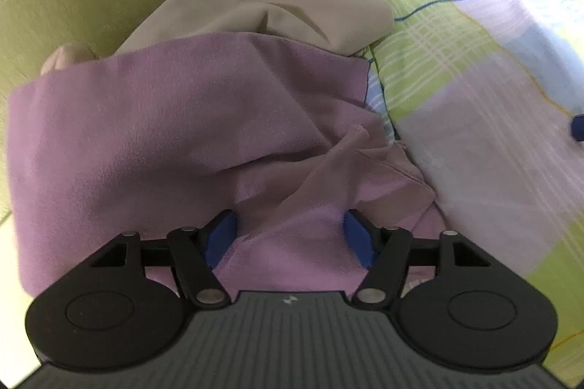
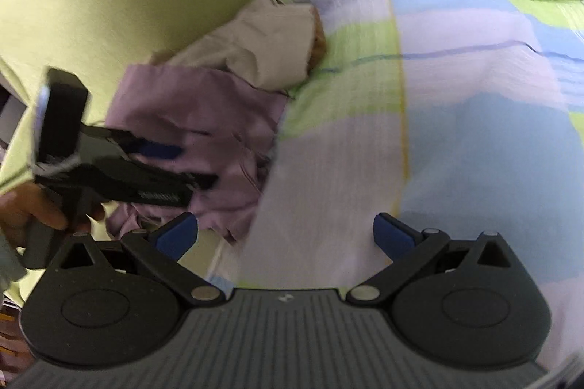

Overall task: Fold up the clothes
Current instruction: 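Reach both tools down to the lilac top and pinch its fabric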

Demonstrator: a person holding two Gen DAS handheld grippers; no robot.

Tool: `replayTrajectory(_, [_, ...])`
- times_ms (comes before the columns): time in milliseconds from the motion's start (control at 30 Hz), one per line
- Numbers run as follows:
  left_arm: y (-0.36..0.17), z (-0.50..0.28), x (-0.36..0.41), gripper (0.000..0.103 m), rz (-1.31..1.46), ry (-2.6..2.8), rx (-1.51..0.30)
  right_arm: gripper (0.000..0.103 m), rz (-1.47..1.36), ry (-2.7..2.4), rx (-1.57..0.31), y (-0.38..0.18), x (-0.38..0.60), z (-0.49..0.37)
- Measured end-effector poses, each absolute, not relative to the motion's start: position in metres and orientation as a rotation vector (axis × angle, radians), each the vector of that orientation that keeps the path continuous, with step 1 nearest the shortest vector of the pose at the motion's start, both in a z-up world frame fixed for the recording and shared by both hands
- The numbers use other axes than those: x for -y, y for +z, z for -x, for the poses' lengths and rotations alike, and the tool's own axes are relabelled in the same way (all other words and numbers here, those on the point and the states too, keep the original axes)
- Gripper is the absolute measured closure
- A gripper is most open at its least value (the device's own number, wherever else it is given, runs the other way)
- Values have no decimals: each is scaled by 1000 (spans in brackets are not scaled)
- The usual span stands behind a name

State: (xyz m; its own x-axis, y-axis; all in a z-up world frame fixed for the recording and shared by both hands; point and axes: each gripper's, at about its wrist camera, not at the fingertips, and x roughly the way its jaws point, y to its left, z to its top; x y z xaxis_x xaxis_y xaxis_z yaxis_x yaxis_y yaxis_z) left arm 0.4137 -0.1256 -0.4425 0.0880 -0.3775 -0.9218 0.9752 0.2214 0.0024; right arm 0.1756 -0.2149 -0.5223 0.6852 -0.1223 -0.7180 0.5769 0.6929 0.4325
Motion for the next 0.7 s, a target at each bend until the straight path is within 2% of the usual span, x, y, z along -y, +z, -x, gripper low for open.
replayTrajectory(33, [-437, -414, 123, 89, -766, -1192, -975, 1, -692, -417, -705, -524, 214, -178])
replayTrajectory(67, [-432, -415, 120, 99, -752, -1196, -969, 2, -654, -388, -692, -524, 212, -183])
replayTrajectory(133, [-423, -419, 111, 100, -697, -1194, -964, 15, -602, -353, -674, -525, 208, -191])
replayTrajectory(167, [-417, -426, 102, 100, -642, -1183, -967, 34, -585, -330, -671, -527, 205, -195])
replayTrajectory(200, [-415, -433, 95, 100, -592, -1171, -982, 66, -574, -303, -680, -530, 202, -201])
replayTrajectory(267, [-414, -446, 88, 100, -525, -1151, -1010, 89, -594, -266, -720, -539, 199, -214])
replayTrajectory(400, [-418, -452, 88, 100, -525, -1156, -1012, 87, -717, -298, -752, -557, 192, -233])
replayTrajectory(433, [-420, -450, 89, 100, -540, -1169, -1009, 82, -746, -315, -757, -561, 191, -236])
replayTrajectory(467, [-421, -446, 90, 100, -557, -1179, -1002, 70, -763, -325, -748, -562, 190, -236])
replayTrajectory(500, [-423, -444, 91, 99, -570, -1190, -1000, 64, -780, -336, -738, -563, 190, -236])
replayTrajectory(567, [-426, -442, 90, 98, -581, -1200, -997, 54, -815, -356, -719, -566, 190, -237])
replayTrajectory(700, [-431, -444, 88, 94, -574, -1251, -1009, 54, -884, -398, -678, -570, 190, -239])
